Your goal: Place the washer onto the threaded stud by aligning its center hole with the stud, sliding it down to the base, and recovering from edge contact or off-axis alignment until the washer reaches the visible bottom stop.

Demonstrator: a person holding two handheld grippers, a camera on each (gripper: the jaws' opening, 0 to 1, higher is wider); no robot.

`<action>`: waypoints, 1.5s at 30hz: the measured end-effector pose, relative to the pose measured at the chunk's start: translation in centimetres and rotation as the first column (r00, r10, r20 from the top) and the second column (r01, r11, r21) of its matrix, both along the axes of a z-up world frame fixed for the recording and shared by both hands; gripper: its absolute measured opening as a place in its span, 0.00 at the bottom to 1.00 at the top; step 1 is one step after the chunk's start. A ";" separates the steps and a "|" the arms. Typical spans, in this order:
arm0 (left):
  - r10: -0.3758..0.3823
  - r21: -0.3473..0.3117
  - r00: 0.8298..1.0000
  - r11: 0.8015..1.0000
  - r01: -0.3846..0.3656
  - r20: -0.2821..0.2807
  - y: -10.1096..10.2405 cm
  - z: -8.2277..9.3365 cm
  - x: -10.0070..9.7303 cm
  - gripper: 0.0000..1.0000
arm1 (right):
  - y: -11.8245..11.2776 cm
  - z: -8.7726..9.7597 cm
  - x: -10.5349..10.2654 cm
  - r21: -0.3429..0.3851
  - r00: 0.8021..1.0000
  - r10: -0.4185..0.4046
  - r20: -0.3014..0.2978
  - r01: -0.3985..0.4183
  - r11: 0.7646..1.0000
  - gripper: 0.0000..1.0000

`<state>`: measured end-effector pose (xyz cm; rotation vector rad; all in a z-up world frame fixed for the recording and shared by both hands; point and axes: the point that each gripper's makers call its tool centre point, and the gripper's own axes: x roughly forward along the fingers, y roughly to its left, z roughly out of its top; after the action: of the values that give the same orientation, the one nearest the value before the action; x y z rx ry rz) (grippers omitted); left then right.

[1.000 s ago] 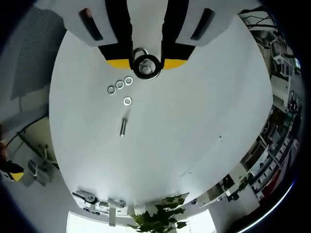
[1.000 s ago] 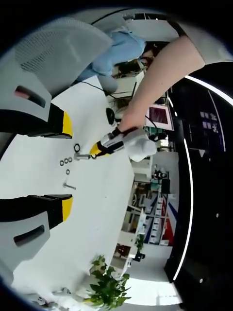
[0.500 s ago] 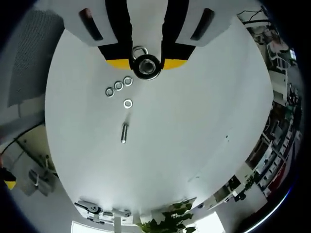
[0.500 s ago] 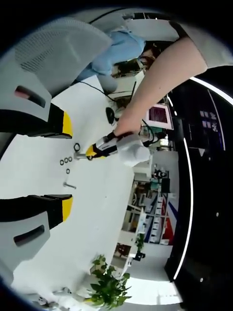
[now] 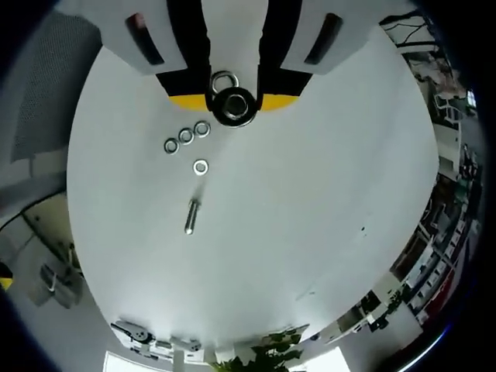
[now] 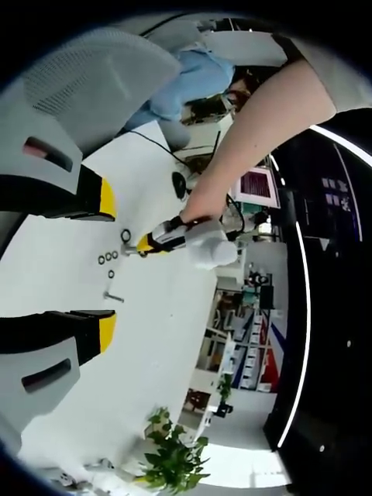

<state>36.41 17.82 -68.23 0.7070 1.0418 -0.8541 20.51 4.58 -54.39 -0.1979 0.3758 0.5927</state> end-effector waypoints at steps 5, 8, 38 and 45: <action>0.014 -0.007 1.000 1.000 -0.014 0.010 0.1 0.1 -0.1 0.20 | -0.1 0.0 -0.1 -0.001 1.000 -0.001 0.000 0.001 1.000 0.48; 0.022 -0.020 1.000 1.000 -0.022 0.019 0.0 0.5 0.0 0.19 | -0.1 -0.1 -0.1 -0.003 1.000 -0.003 -0.006 0.003 1.000 0.48; 0.216 -0.127 0.973 0.971 -0.205 0.085 3.6 5.8 -3.9 0.20 | 0.3 0.6 -0.2 0.035 1.000 0.023 0.014 -0.024 0.999 0.48; 0.272 -0.154 0.958 0.954 -0.257 0.086 5.1 6.6 -4.6 0.20 | 0.5 0.9 -0.3 0.056 0.999 0.028 0.016 -0.029 0.998 0.49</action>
<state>31.79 22.87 -61.60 0.4747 0.9453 -0.6425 20.23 5.13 -53.54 -0.1537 0.3416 0.6293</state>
